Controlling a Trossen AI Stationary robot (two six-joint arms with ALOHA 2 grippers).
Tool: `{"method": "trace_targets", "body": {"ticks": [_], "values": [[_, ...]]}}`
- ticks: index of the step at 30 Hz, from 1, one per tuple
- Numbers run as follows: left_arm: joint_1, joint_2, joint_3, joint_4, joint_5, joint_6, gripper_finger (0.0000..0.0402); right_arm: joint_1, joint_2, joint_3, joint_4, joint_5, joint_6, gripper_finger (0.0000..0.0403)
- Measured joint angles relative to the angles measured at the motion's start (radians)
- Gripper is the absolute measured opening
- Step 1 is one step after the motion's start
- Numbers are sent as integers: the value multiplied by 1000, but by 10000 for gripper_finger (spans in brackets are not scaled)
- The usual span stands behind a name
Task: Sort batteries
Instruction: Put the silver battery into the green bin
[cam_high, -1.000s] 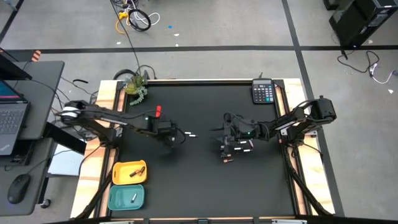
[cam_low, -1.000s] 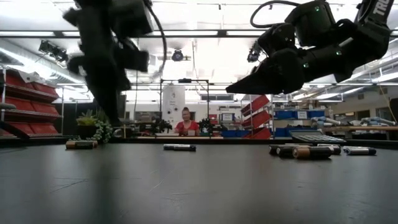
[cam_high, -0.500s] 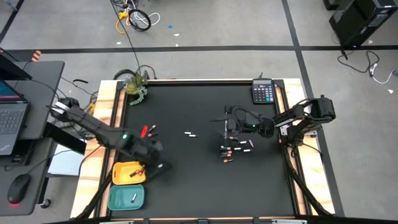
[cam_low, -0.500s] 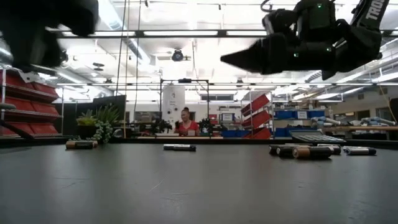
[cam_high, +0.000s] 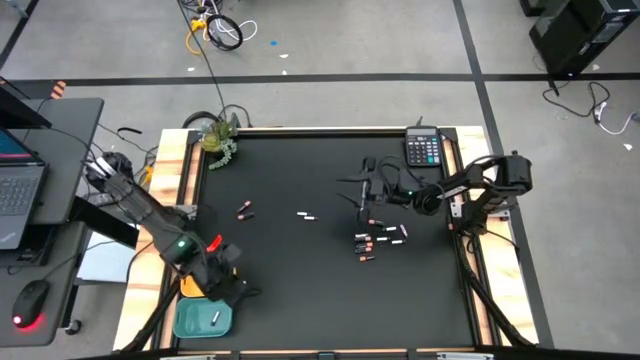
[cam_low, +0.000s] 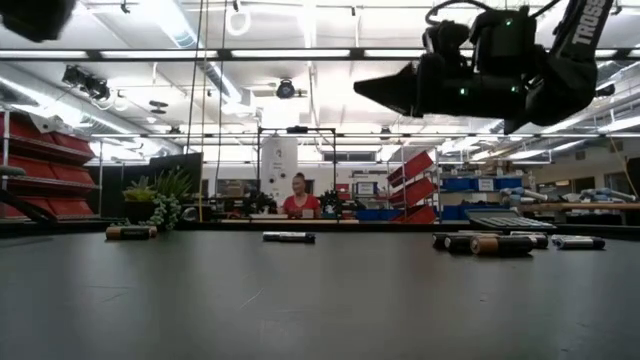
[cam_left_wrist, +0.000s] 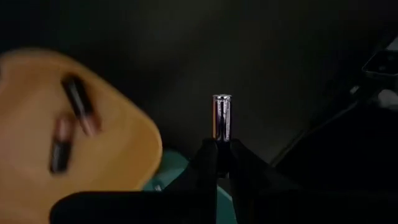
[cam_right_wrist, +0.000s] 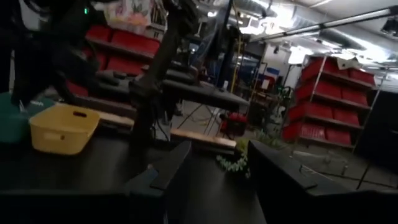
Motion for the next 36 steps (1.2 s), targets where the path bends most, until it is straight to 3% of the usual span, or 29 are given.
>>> {"method": "trace_targets", "body": {"ticks": [10,13,17,26,32,36], "values": [[-175,5,0,142,14,-473,23,-41,25,-42,87,83,-143,169],[-193,6,0,184,17,-484,23,-78,18,-95,231,39,-143,169],[-190,6,-4,171,12,-485,23,-142,10,-94,225,-52,-138,169],[-228,58,-12,164,55,-482,23,-225,16,-48,227,-134,-107,169],[-273,91,-12,52,156,-496,24,-236,16,-15,227,-153,-67,169],[-275,112,-12,-59,170,-497,39,-228,16,4,228,-155,-58,169]]}}
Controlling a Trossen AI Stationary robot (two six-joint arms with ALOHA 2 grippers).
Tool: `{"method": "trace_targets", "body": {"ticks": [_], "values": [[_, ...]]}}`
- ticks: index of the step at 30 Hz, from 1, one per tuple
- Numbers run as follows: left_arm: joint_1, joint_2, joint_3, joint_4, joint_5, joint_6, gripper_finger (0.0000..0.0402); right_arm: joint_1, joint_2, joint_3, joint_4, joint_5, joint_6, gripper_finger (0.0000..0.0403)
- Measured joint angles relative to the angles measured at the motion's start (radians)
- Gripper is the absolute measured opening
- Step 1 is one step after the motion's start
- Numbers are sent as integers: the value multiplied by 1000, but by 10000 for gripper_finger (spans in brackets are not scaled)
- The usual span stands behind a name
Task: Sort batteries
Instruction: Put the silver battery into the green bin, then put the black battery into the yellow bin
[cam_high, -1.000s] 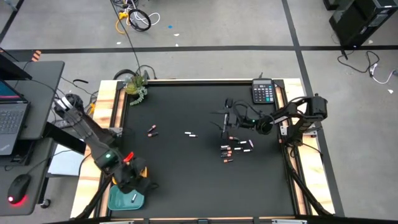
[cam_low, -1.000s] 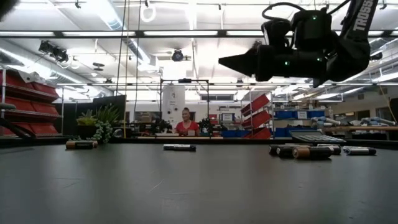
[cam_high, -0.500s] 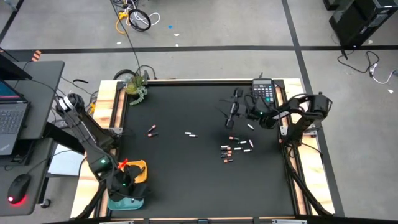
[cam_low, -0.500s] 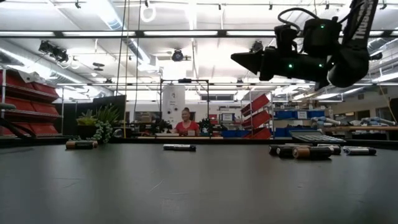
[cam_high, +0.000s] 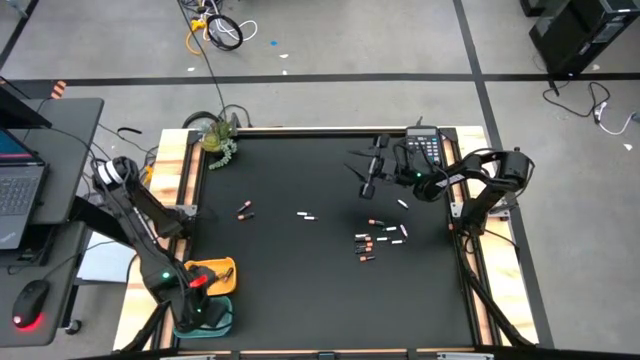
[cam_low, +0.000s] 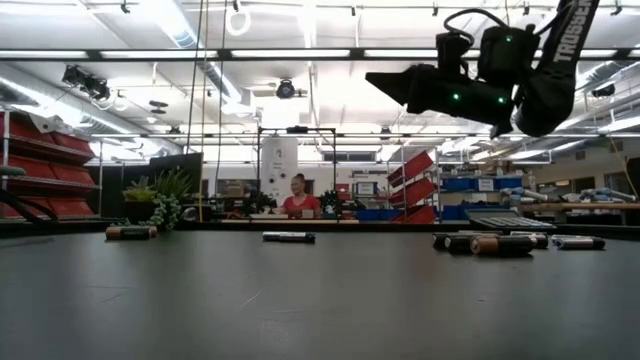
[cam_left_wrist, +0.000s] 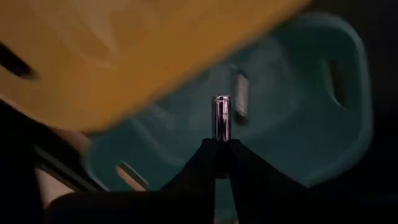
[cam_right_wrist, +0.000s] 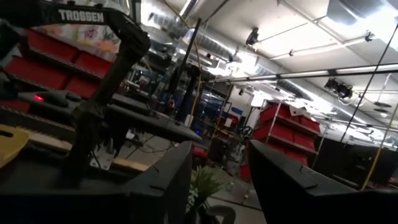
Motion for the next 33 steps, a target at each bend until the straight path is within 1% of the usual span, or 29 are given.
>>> {"method": "trace_targets", "body": {"ticks": [3,6,8,10,12,13,15,19,23,26,29,33], "values": [[6,9,0,-2,0,1,71,10,-7,2,0,0,9,169],[6,12,0,-5,3,7,104,14,-22,2,-4,-1,53,169],[6,12,0,-7,39,25,116,13,-34,2,-28,0,103,169],[6,12,0,-20,108,30,121,13,-51,2,-98,0,161,169],[7,10,0,-26,156,31,123,13,-75,2,-205,0,212,169],[8,5,0,-22,165,38,123,13,-87,2,-263,0,227,169],[17,-13,3,-17,151,60,121,14,-113,10,-382,0,252,169],[63,-52,12,-19,33,118,118,32,-173,48,-663,29,312,167],[125,-70,35,-19,-122,279,117,82,-213,78,-936,104,282,161],[187,-70,48,-31,-253,461,117,139,-226,79,-1004,159,271,158],[263,-70,49,-50,-430,662,117,215,-219,80,-1022,205,275,158],[386,-70,49,-69,-631,909,117,312,-213,80,-1033,316,261,156]]}}
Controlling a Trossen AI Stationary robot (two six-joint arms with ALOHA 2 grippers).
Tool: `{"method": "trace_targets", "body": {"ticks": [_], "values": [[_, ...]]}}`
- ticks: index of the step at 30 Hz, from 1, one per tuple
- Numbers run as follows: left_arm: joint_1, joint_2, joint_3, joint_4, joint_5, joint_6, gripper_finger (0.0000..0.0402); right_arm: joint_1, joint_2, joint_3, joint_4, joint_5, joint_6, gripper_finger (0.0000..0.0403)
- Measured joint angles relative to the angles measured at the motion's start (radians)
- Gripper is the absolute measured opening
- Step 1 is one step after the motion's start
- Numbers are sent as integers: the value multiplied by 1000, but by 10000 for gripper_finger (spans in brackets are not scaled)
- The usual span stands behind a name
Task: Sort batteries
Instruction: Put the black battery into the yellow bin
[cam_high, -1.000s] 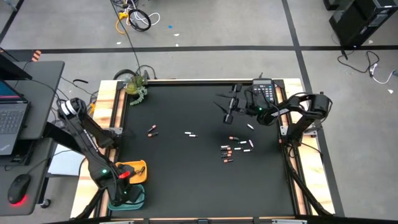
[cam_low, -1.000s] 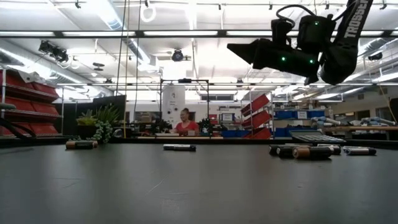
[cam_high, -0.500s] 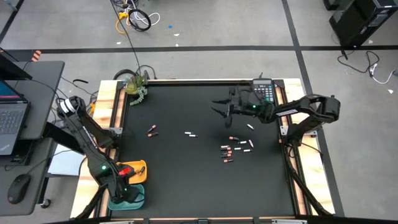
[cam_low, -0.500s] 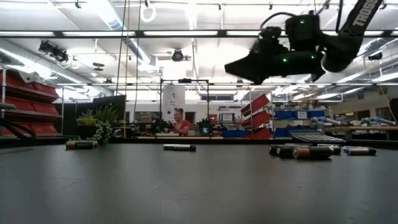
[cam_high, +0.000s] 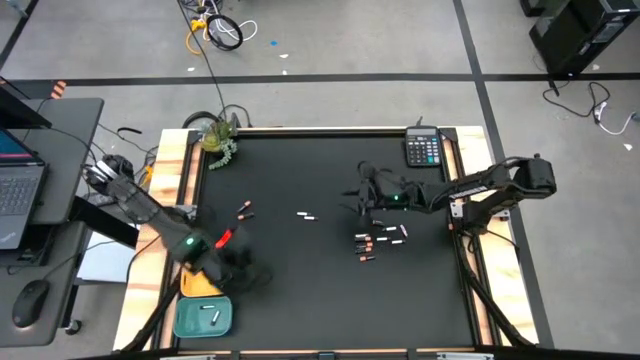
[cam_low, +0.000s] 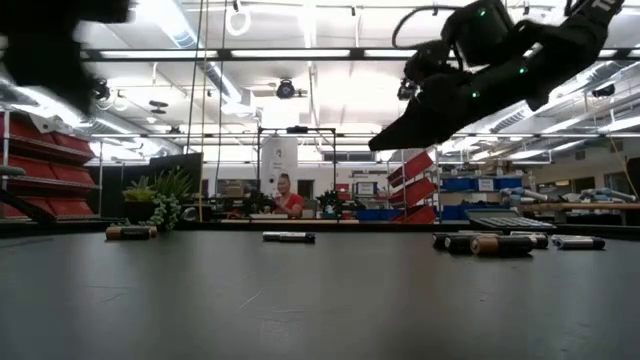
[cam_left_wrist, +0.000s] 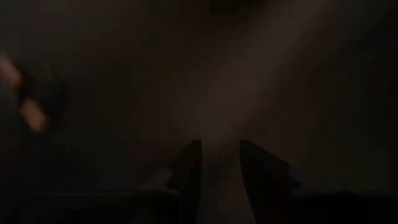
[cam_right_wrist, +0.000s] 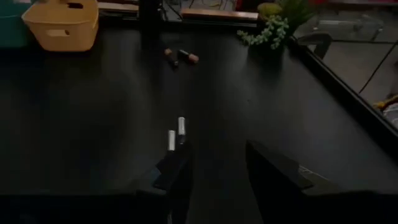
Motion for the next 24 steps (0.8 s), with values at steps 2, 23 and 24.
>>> {"method": "trace_targets", "body": {"ticks": [2,23,24], "values": [[62,1,0,-13,-63,75,117,43,-11,-3,-14,27,13,155],[569,91,0,455,151,991,117,390,-41,-131,135,520,119,141],[575,99,0,473,176,1004,117,389,-55,-131,62,520,152,141]]}}
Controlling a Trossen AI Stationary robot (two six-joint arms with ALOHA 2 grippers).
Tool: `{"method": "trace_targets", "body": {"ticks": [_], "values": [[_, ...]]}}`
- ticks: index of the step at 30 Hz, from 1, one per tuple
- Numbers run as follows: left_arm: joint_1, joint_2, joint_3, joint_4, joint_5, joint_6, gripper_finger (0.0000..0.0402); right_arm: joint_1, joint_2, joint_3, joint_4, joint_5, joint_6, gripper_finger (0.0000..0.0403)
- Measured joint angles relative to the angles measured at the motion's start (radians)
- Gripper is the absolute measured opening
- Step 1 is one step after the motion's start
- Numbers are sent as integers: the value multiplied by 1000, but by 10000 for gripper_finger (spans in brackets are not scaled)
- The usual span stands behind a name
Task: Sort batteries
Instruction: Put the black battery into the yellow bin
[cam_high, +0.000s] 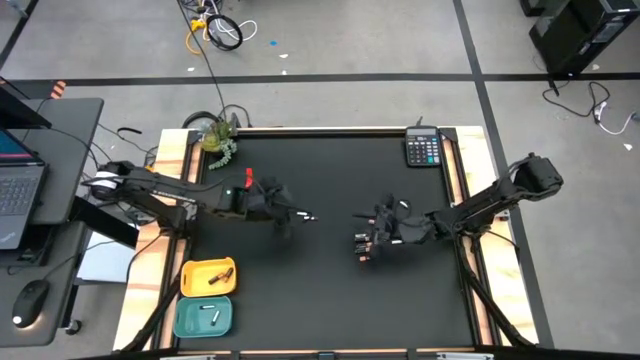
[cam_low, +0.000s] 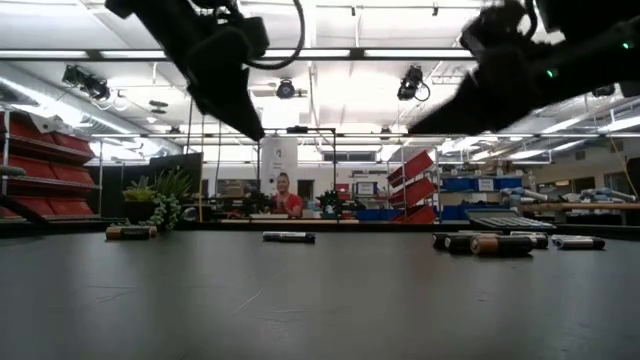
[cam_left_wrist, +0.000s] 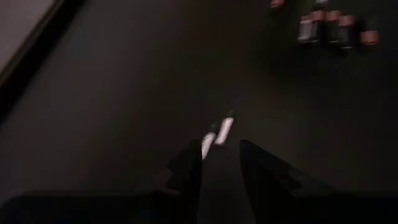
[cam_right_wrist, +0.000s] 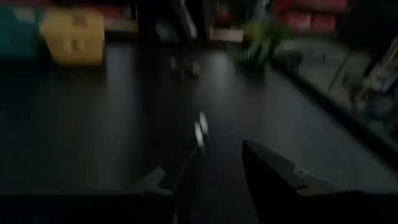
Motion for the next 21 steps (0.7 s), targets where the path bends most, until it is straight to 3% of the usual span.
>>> {"method": "trace_targets", "body": {"ticks": [6,11,16,21], "values": [[10,43,0,69,3,90,117,-20,-87,48,-461,-7,206,141],[9,86,0,84,-70,158,117,-67,-133,134,-777,-122,283,141],[9,119,0,84,-70,178,117,-138,-95,145,-880,-239,278,148],[-6,122,-1,117,-64,233,117,-165,-38,145,-876,-276,236,159]]}}
